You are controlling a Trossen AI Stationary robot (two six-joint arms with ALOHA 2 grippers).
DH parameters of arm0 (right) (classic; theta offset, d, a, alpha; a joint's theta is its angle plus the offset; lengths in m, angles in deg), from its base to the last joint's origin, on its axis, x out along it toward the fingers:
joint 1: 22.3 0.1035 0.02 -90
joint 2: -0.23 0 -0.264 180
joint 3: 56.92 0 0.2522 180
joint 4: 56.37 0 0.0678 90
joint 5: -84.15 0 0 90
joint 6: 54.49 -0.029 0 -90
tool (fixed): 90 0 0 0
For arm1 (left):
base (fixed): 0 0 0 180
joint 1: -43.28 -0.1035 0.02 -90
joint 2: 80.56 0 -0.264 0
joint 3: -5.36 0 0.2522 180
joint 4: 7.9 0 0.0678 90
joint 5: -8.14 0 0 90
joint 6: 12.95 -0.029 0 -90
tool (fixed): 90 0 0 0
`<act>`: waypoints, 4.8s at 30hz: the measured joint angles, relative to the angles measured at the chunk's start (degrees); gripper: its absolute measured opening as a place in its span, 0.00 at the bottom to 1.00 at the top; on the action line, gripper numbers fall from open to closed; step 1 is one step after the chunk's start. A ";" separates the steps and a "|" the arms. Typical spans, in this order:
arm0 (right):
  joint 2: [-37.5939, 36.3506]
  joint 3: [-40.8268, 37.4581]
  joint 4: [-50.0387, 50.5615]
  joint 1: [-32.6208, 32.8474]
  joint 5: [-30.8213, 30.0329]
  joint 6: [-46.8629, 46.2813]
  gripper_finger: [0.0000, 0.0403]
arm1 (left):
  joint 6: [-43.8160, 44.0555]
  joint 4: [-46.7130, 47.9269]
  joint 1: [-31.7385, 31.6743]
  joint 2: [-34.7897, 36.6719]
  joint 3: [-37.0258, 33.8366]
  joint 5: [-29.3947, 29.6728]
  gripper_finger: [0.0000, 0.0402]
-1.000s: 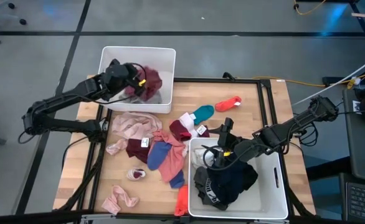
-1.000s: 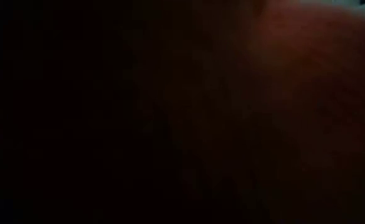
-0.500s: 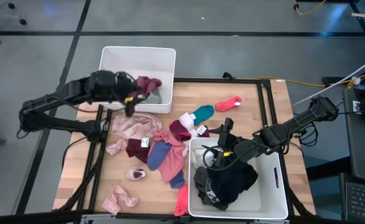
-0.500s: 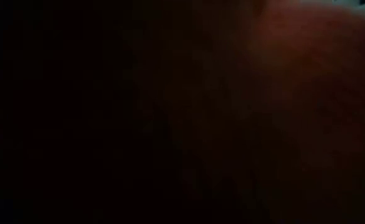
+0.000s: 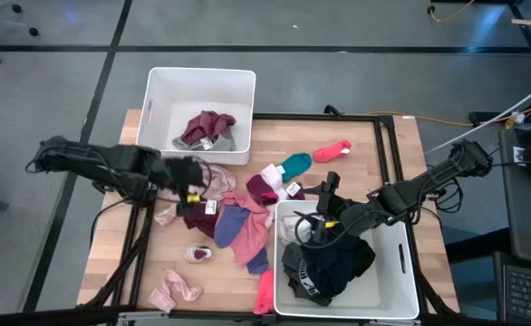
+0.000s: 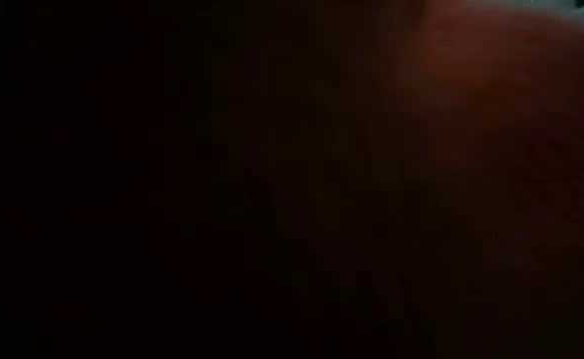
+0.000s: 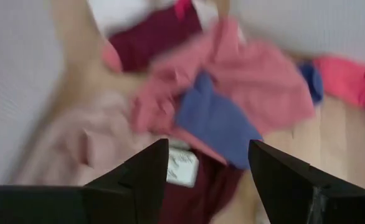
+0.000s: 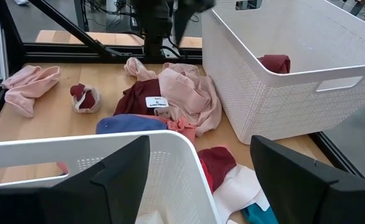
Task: Sort clothes
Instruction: Put the red underwear into the top white bin, then put the pink underwear into the top white bin
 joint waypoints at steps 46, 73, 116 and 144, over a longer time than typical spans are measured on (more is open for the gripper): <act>0.00 0.02 -0.08 0.01 0.00 -0.13 0.69 | 8.76 -0.88 16.79 -15.31 -5.38 9.50 0.02; 0.00 0.02 -0.41 0.01 0.00 -0.13 0.69 | -30.96 -7.71 -7.81 8.14 14.56 41.26 0.02; 0.00 0.02 -0.29 -0.01 -1.46 -0.11 0.69 | -26.08 -12.13 -26.54 23.04 2.19 9.10 0.46; 0.00 0.02 -13.21 -6.80 9.46 1.48 0.69 | -19.72 -25.04 -22.75 43.33 -18.33 -1.96 0.46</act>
